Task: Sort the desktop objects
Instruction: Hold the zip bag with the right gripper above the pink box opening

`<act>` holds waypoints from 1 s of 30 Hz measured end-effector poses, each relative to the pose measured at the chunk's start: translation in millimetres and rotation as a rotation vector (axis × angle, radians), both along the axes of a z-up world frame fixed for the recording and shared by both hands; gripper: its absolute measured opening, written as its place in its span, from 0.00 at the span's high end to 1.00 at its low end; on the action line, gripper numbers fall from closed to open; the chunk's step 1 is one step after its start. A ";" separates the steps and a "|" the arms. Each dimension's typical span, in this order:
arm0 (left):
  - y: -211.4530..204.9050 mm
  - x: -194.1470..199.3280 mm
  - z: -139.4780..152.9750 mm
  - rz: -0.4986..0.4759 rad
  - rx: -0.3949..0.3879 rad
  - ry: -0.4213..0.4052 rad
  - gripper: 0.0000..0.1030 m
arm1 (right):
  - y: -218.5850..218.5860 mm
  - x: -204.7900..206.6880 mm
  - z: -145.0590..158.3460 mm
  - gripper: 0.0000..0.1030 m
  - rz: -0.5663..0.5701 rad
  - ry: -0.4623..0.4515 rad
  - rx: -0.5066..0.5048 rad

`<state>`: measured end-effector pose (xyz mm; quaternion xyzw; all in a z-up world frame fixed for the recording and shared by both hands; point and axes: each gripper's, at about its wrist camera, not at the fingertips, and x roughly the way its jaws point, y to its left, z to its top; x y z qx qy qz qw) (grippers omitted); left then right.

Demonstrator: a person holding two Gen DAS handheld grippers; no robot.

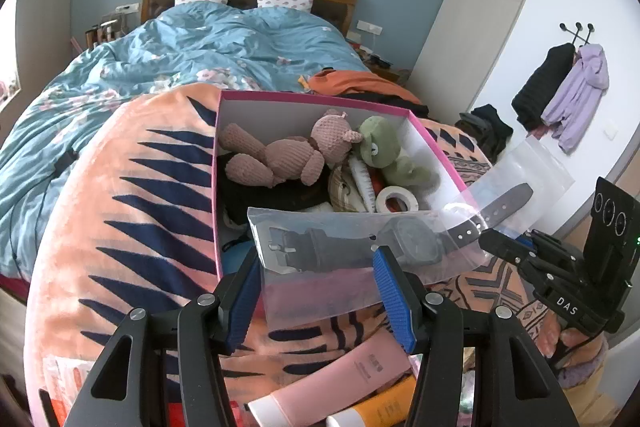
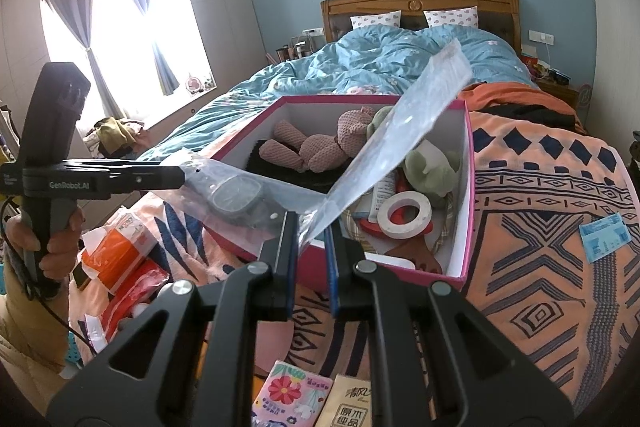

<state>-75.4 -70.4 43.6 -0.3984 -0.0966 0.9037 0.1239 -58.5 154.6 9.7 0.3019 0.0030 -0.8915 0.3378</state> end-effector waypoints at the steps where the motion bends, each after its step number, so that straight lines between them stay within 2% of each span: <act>1: -0.5 -1.3 -0.3 0.002 -0.001 0.000 0.46 | -0.3 -1.3 -0.2 0.86 0.000 -0.001 0.001; 30: -5.2 -19.5 -12.3 0.026 -0.024 -0.028 0.46 | -9.8 -24.6 -8.6 0.86 -0.008 -0.028 0.010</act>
